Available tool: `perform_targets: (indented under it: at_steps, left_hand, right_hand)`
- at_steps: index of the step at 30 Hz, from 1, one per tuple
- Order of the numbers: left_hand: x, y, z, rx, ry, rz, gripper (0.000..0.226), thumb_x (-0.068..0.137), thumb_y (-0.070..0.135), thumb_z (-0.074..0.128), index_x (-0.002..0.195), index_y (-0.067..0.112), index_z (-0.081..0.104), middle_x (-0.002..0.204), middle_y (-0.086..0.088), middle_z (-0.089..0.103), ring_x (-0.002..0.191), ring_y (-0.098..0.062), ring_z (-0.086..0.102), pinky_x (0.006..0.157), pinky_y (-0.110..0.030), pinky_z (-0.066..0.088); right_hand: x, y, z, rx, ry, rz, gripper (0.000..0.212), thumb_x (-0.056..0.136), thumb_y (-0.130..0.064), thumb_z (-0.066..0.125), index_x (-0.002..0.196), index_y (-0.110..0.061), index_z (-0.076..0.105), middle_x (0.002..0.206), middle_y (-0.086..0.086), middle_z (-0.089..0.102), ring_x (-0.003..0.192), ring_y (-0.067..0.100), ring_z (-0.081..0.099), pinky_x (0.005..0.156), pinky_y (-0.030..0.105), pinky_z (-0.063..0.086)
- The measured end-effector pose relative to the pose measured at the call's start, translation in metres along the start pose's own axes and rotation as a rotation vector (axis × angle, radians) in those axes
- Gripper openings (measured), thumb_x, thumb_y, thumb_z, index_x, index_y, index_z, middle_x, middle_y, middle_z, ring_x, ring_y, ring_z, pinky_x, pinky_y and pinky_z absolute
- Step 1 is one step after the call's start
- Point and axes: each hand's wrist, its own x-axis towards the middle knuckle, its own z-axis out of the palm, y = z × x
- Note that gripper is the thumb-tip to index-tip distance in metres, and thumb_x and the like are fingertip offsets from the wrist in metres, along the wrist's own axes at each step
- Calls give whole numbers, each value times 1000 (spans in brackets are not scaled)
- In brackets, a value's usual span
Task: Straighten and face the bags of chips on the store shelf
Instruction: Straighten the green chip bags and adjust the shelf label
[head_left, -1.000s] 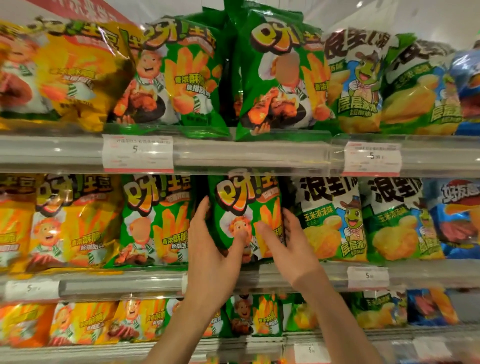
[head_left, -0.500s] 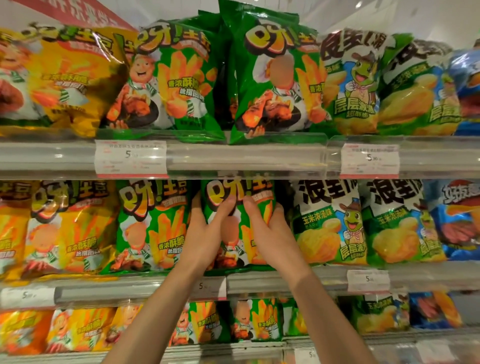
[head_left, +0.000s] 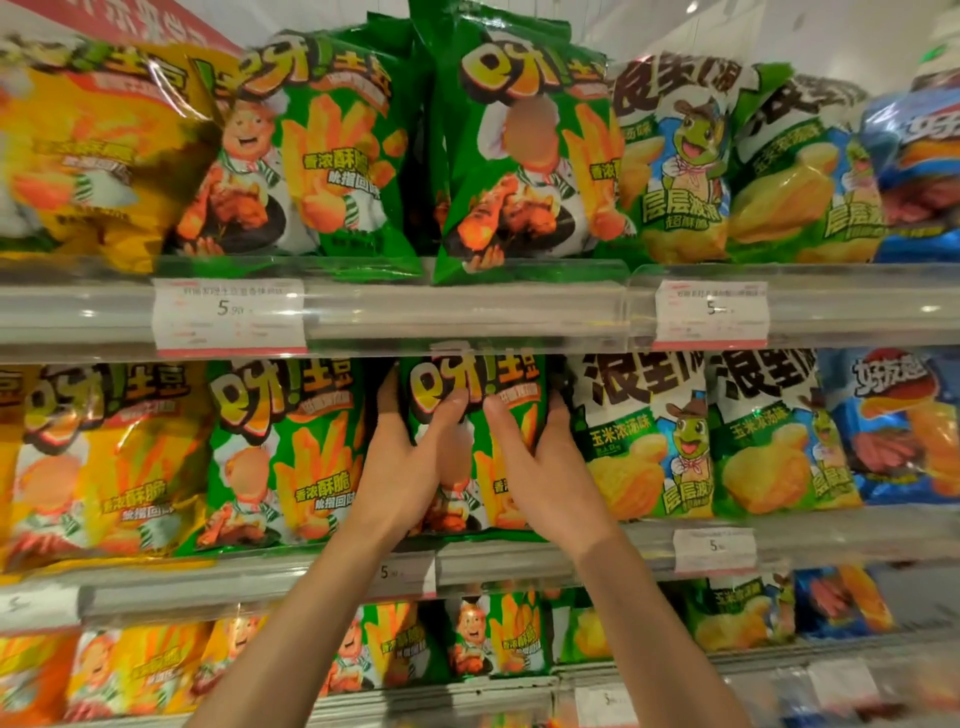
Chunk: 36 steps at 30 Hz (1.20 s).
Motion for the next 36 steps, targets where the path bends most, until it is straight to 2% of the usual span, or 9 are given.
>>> perform_targets:
  at_steps: [3,5,7,8,13,18,28,32,36]
  left_hand:
    - [-8,0,2,32,-10,35,90,86,57,66,150,54,2,113,35,54,111,-7,61,70,-6,48]
    - [-12,-5,1,22,5,53,97,76,66,72,139,69,-2,127,24,60,118,-8,61,91,-28,55]
    - [-18,-8,2,67,23,89,108,64,77,74,139,72,-4,147,18,47,133,-7,48,107,-44,46]
    - [-21,-9,3,111,17,108,114,62,79,74,142,70,-6,153,16,39,136,-6,44,110,-43,42]
    - [-21,-12,15,291,57,152,114,69,74,69,148,59,-10,153,-1,31,135,-23,43,94,-31,37]
    - [-13,-11,23,374,99,138,112,71,80,63,150,54,-12,149,-9,34,131,-32,46,93,-40,44]
    - [-16,-16,25,417,119,163,113,71,80,64,151,52,-11,147,-11,35,125,-33,51,84,-37,45]
    - [-20,-18,18,341,78,153,114,70,77,67,151,54,-9,150,-4,35,130,-25,48,91,-35,43]
    - [-17,-19,5,230,6,193,101,74,82,59,150,58,-4,156,12,30,141,-13,36,110,-42,39]
  right_hand:
    - [-16,14,-9,-82,180,-223,82,87,-78,38,155,-35,20,155,-9,38,140,14,41,113,45,40]
    - [-22,28,-21,-301,439,-484,56,99,-53,44,146,-22,44,151,1,44,140,20,41,112,49,39]
    - [-15,47,-35,-530,615,-637,50,98,-40,52,139,-11,54,152,15,41,145,33,32,115,55,31]
    - [-10,56,-41,-614,630,-607,56,98,-42,52,144,-11,49,157,18,34,149,36,24,118,58,24]
    - [11,75,-49,-849,482,-420,75,98,-58,35,159,-20,15,167,12,1,154,32,-5,122,58,6]
    - [27,71,-62,-831,457,-368,75,95,-57,37,159,-22,17,167,12,6,154,33,0,122,57,8]
    - [11,73,-66,-725,414,-407,80,90,-61,47,157,-23,24,167,9,10,154,31,2,122,56,8]
    - [-15,56,-54,-480,420,-509,63,96,-51,50,151,-23,38,164,2,22,153,21,11,122,53,17]
    - [-30,39,-36,-375,64,-425,70,96,-61,45,155,-45,12,164,-18,8,147,-3,4,124,37,16]
